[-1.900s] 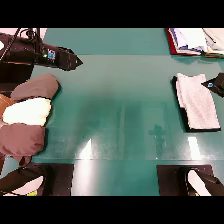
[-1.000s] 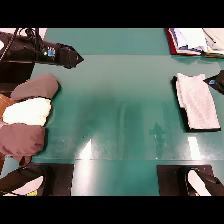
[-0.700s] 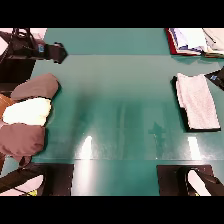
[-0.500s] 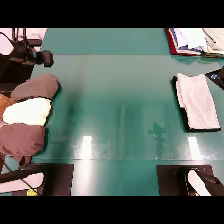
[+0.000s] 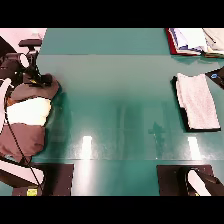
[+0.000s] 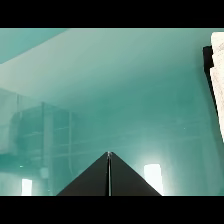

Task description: Fold the shirts.

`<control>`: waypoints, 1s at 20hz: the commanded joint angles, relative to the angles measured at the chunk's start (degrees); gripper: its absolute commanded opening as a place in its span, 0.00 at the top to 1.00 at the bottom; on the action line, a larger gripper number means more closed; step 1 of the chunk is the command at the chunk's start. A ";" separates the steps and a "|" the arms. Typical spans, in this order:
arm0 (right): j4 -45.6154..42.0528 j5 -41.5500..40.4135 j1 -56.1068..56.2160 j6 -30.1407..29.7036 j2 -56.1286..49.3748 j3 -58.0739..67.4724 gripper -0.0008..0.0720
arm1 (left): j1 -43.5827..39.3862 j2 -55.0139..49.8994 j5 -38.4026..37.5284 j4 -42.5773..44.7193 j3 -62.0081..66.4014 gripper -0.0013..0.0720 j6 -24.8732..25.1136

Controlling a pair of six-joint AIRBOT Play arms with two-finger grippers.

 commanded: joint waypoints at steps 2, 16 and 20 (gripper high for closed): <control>-0.04 -0.39 -0.04 -0.13 0.00 0.04 0.97 | 0.42 -1.62 -2.12 0.20 -0.07 0.94 0.04; 0.09 6.34 0.09 -4.04 -7.23 27.96 0.97 | -20.52 27.56 -15.32 -4.48 27.82 0.94 10.54; 0.11 10.86 0.09 -4.00 -12.02 33.03 0.97 | -35.43 24.30 -14.23 -4.61 21.22 0.94 10.51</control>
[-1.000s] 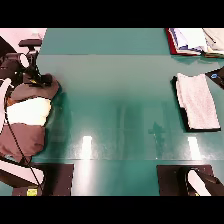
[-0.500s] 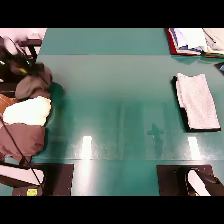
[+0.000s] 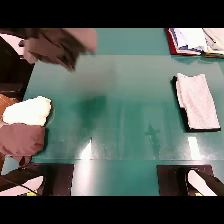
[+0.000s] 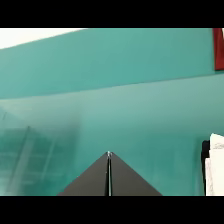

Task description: Fold the shirts.

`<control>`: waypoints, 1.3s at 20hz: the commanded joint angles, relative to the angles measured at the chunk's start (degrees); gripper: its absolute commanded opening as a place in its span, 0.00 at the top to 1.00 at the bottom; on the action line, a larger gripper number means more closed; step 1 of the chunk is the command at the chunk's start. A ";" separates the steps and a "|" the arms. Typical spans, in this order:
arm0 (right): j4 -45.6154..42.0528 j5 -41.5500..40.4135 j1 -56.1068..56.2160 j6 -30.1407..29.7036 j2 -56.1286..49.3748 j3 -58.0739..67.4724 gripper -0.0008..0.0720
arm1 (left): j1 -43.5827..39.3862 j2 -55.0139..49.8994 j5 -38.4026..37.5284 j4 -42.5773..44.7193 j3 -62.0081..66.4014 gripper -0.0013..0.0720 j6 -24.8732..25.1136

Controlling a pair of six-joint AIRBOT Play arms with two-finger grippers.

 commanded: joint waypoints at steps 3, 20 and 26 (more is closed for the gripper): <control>0.02 4.66 0.02 0.11 -4.42 5.14 0.97 | -17.40 -7.39 5.38 -1.66 -7.06 0.74 2.36; 0.00 9.14 0.02 0.13 -3.76 5.11 0.97 | 6.16 -3.13 19.71 -35.26 -57.48 0.19 -0.09; -0.50 11.10 0.02 0.44 -3.19 3.08 0.97 | 1.90 -8.37 26.82 -40.70 -59.71 0.33 4.09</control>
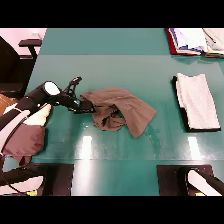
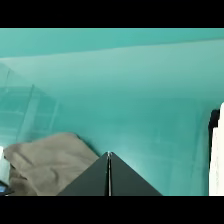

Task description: Fold the shirts.

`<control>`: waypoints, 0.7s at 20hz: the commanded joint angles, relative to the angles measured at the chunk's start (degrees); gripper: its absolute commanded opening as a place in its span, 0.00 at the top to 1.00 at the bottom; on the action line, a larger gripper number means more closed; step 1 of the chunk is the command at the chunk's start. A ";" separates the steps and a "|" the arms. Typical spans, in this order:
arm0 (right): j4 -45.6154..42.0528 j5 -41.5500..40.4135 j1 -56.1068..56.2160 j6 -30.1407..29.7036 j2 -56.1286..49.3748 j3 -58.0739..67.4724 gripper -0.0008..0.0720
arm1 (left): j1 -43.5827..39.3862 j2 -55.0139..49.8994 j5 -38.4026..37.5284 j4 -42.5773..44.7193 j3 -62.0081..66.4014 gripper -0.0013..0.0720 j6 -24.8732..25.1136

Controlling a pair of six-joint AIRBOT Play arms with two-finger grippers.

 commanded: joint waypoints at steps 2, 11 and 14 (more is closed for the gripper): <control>-0.28 0.61 0.00 0.39 2.29 -7.02 0.97 | -1.92 -2.99 4.17 -2.99 -1.97 0.33 0.55; -11.28 -3.08 1.33 0.33 5.18 -36.98 0.74 | 7.19 0.37 -6.10 13.53 9.99 0.94 0.15; -7.56 -9.01 6.32 0.33 -1.81 -44.59 0.23 | 7.19 0.48 -6.03 13.75 10.08 0.94 0.17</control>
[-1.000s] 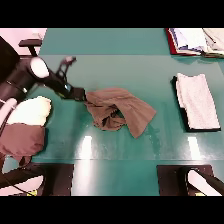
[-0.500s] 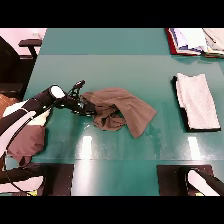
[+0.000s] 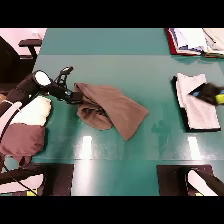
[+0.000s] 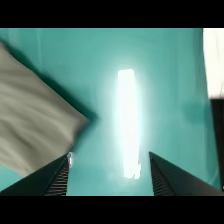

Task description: Fold the shirts.

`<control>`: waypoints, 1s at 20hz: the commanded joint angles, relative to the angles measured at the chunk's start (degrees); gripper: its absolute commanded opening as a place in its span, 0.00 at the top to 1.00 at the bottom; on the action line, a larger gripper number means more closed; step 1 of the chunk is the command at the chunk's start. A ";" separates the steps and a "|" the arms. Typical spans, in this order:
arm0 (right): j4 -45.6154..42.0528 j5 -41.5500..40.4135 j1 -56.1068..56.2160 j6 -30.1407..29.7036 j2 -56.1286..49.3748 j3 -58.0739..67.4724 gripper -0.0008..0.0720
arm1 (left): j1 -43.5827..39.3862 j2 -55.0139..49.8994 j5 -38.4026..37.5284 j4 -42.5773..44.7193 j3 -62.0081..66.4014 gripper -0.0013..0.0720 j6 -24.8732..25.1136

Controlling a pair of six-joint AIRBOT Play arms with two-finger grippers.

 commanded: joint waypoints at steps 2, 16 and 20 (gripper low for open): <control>5.60 -10.51 7.89 -0.66 -10.14 -10.97 0.23 | 0.81 0.44 -0.61 2.60 1.14 0.94 -0.09; 13.75 -14.71 27.47 -5.16 -34.53 9.68 0.97 | 0.83 1.36 -1.25 7.65 1.64 0.94 -0.13; 4.28 -10.86 22.58 -5.09 -24.81 19.50 0.97 | 0.83 8.52 -2.97 17.03 9.97 0.94 -0.70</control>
